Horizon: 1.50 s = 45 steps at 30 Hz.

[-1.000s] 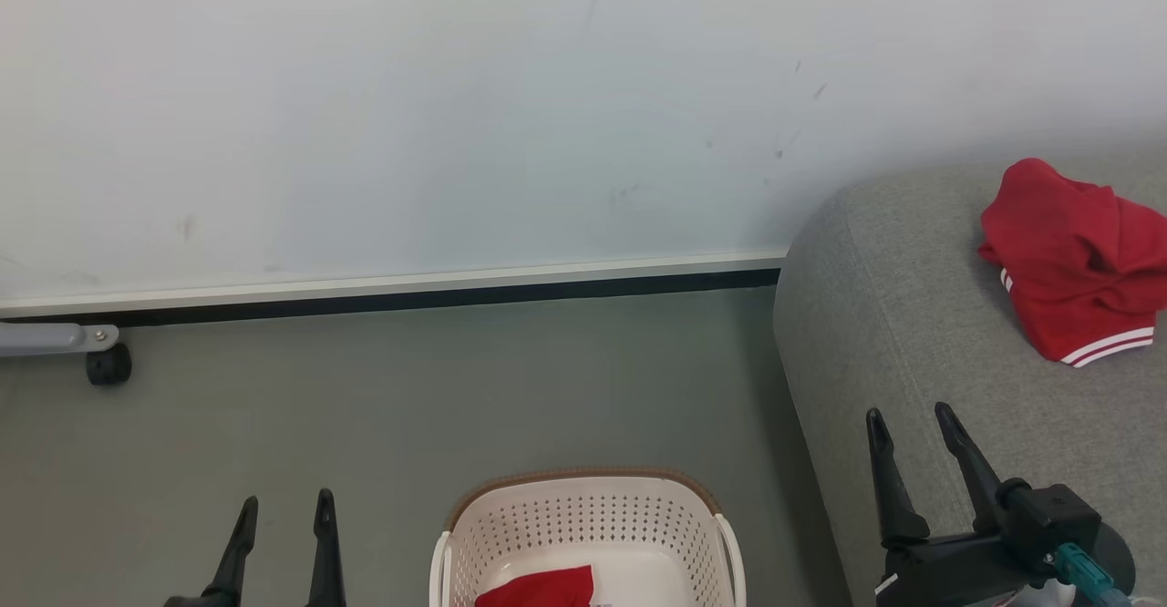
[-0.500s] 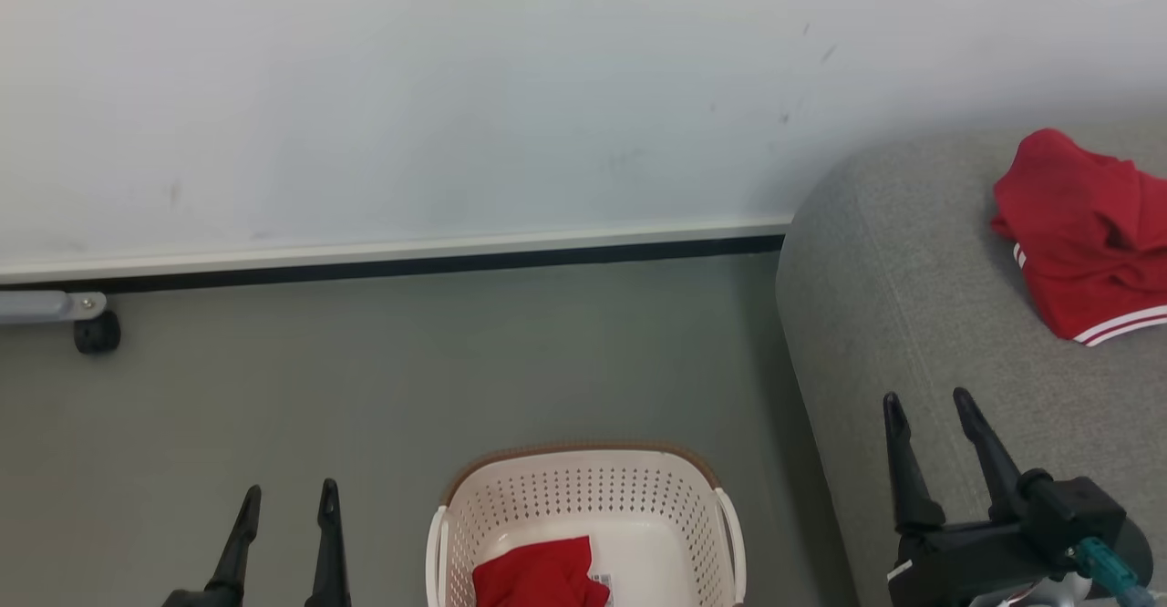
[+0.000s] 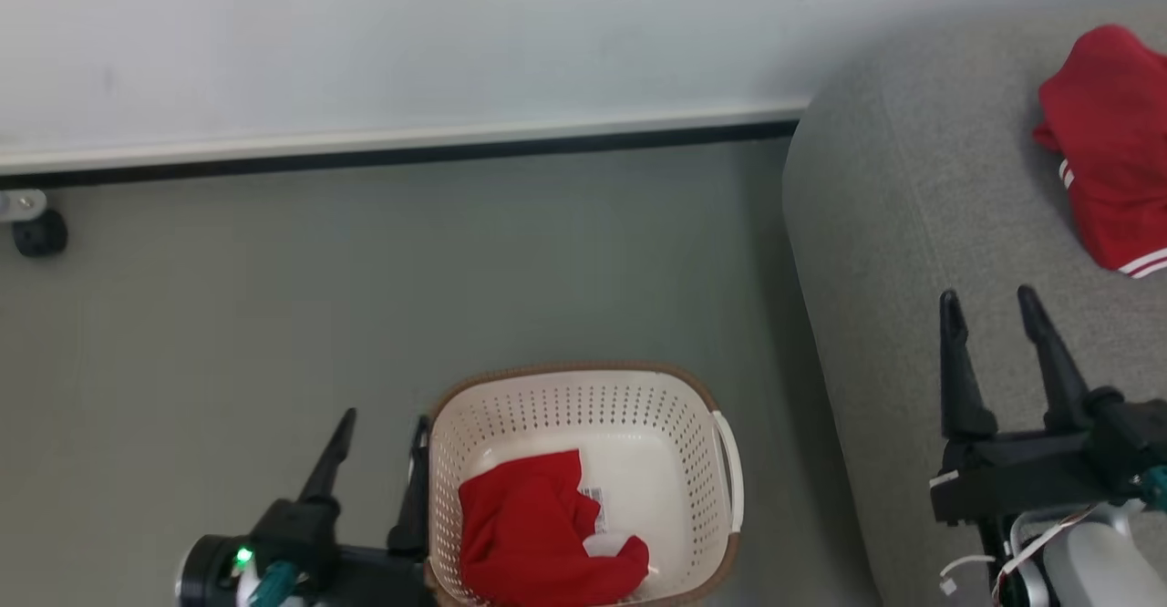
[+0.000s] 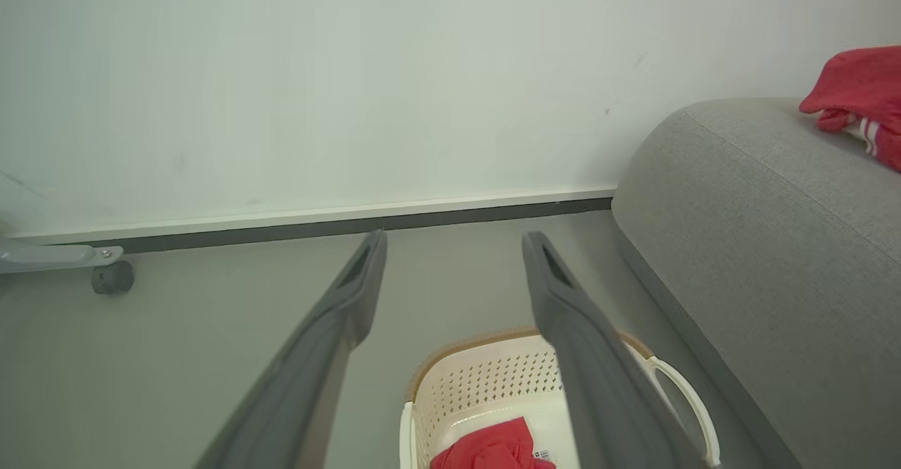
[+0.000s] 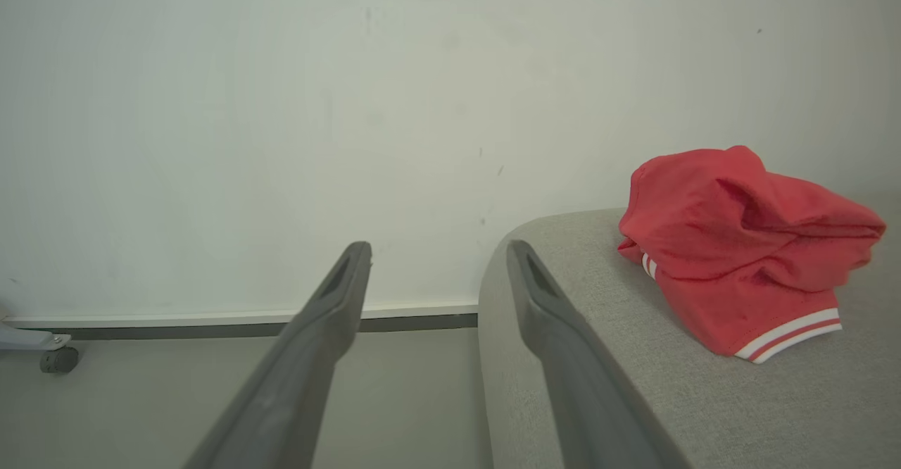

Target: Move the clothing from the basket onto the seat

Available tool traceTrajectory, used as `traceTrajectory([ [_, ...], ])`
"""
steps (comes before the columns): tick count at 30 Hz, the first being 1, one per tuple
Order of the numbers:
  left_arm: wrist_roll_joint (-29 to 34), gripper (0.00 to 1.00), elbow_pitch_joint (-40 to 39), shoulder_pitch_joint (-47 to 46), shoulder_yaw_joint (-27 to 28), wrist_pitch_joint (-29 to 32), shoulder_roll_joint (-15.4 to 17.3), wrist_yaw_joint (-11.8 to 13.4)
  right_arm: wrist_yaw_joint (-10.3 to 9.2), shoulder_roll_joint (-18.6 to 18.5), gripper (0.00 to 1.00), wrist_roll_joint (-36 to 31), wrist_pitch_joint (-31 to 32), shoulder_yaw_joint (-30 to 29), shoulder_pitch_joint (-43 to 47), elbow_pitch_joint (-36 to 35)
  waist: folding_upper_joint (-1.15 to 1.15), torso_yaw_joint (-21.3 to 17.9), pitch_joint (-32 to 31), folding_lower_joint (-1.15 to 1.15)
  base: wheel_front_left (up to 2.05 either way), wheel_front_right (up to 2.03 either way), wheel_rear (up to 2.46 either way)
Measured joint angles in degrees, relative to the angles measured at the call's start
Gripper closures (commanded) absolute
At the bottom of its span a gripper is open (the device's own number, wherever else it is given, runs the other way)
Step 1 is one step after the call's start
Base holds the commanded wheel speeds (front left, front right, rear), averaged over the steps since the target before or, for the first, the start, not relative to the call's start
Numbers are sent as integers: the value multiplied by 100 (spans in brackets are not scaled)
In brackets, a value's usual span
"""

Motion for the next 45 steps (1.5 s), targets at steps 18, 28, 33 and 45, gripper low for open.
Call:
traceTrajectory([
  [18,678,0,1905,-1651,-1004,771,-356,-324,-4,-129,0,-294,-16,-76,-1277,-643,0,-293,1496,0,0,0,0],
  [28,924,0,2643,-2320,-1229,1105,-357,-498,-3,-123,0,-495,-18,-7,-1869,-1033,1,-480,2347,0,0,0,0],
  [33,1031,0,2882,-2681,-1273,1181,-350,-542,-3,-124,0,-587,-18,-3,-2111,-1265,1,-570,2777,0,0,0,0],
  [45,1152,0,3411,-3594,-1234,1360,-335,-543,-3,-89,0,-800,-23,89,-2719,-1919,1,-743,3815,0,0,0,0],
])
